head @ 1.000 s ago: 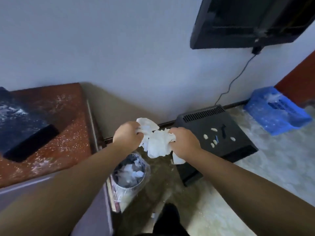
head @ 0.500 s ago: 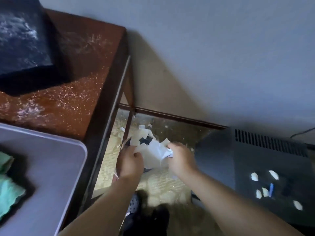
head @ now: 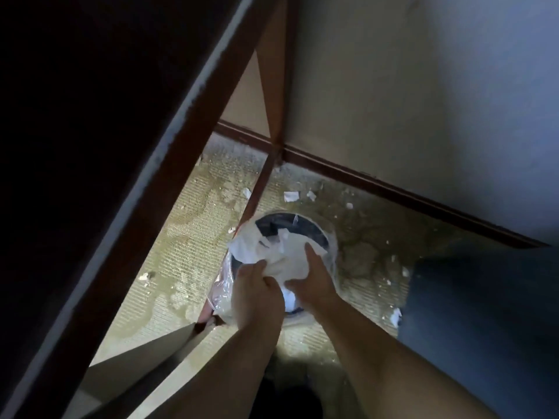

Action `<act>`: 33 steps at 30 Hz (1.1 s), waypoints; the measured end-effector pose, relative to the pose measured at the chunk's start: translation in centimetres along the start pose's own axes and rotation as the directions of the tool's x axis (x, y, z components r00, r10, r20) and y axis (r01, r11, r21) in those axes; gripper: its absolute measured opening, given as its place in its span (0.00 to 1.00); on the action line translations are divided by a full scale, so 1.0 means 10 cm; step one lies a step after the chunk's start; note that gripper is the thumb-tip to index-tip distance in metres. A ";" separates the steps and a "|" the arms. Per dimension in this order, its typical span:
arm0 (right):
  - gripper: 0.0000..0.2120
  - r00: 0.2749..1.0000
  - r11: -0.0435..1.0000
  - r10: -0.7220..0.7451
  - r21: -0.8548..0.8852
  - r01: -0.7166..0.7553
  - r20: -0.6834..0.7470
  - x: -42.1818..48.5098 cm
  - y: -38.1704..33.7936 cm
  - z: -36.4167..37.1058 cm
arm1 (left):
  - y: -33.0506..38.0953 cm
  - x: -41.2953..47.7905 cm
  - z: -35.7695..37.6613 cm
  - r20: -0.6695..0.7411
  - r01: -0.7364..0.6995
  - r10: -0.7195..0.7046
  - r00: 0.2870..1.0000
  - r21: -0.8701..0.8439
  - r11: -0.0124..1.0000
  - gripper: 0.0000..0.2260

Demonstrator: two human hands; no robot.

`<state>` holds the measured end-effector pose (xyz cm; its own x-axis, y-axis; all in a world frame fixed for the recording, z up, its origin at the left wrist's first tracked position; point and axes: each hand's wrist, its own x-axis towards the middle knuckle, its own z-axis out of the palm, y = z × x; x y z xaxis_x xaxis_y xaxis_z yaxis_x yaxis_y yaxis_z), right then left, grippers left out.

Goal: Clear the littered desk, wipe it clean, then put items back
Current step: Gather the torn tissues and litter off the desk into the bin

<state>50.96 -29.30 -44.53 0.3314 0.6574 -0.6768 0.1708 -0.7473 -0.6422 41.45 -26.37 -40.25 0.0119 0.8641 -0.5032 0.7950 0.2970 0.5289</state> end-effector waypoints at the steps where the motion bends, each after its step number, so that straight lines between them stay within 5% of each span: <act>1: 0.36 1.000 0.999 0.018 0.044 -0.018 0.000 0.01 0.05 -0.03 | 0.00 0.00 0.04 0.023 -0.014 0.013 1.000 0.012 1.000 0.18; 7: 0.24 0.993 0.992 0.047 0.121 -0.033 -0.111 -0.38 0.05 -0.36 | -0.01 -0.18 0.13 0.239 0.009 -0.037 0.970 0.116 0.993 0.29; 15: 0.11 0.981 0.991 0.078 0.119 -0.057 -0.180 -1.16 -0.61 -0.93 | 0.68 -0.65 -0.59 0.033 -0.123 0.122 0.992 0.020 0.992 0.20; 20: 0.22 0.964 0.994 -0.081 -0.087 0.061 -0.255 -1.88 -1.54 -1.41 | 1.54 -1.08 -1.53 -0.067 -0.320 0.316 0.946 -0.077 0.944 0.18; 25: 0.24 0.922 0.929 -0.281 -0.315 0.193 -0.266 -2.67 -2.41 -1.61 | 1.93 -1.66 -2.66 -0.154 -0.571 0.576 0.803 0.079 0.817 0.18; 33: 0.26 0.832 0.802 -0.527 -0.424 0.420 -0.173 -3.65 -3.48 -1.28 | 1.62 -1.98 -4.18 -0.081 -0.433 0.447 0.891 0.152 0.889 0.16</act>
<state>44.76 -28.59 7.13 0.3463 0.9240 -0.1624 0.6700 -0.3647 -0.6466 28.79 -21.71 6.87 0.3173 0.9353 -0.1563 0.7936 -0.1717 0.5838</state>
